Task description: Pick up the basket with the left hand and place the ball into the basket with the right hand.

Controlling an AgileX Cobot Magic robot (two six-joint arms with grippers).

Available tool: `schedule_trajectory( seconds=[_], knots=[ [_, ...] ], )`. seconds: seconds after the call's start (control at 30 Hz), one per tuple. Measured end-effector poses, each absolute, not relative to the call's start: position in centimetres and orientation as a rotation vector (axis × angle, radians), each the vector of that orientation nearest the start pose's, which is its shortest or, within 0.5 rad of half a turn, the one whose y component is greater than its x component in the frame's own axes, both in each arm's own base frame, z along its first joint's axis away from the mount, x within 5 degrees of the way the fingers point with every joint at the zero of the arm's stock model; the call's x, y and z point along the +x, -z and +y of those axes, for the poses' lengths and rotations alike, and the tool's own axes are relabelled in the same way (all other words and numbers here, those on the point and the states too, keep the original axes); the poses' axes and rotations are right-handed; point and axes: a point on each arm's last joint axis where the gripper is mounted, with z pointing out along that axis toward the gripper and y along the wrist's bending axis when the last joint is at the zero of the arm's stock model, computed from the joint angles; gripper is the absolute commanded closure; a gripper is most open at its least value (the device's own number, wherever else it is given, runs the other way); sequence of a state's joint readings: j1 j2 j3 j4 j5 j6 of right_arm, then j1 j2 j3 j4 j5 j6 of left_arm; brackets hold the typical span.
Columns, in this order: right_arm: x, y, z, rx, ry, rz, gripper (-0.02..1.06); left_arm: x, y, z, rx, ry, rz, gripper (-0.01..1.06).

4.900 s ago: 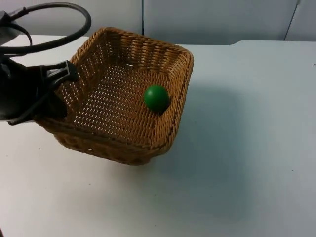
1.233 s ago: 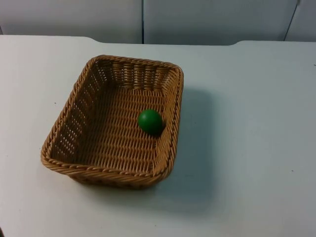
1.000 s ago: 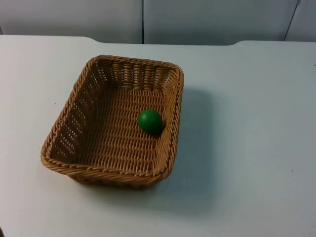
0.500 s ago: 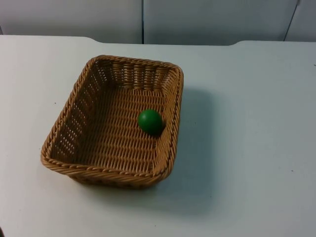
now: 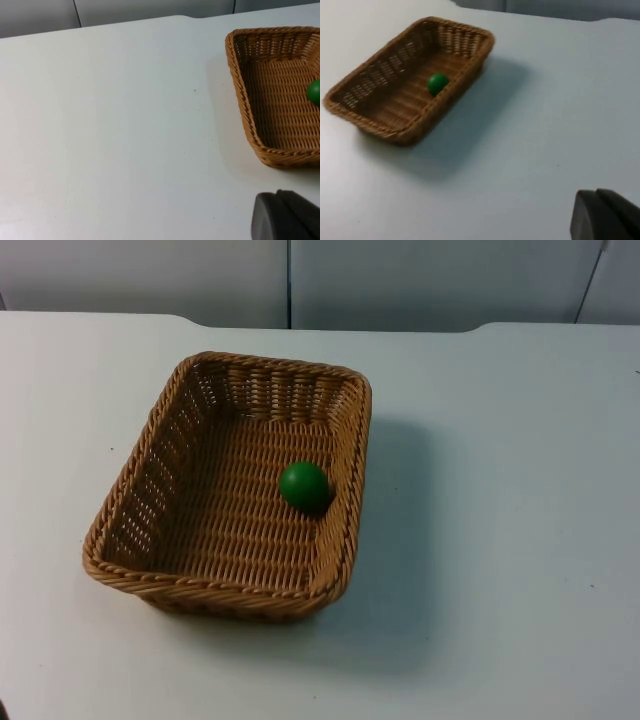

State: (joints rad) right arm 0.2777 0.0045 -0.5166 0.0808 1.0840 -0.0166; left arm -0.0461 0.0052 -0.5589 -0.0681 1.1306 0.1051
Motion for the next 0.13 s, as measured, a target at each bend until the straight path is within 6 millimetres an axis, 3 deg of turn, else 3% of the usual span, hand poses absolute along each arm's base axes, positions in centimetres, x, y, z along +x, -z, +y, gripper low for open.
schedule_trajectory(
  seconds=[0.13],
  knots=[
    [-0.82, -28.02, 0.52, -0.195, -0.191, 2.049, 1.05, -1.44, -28.79, -0.49, 0.164, 0.045, 2.052, 1.05]
  ],
)
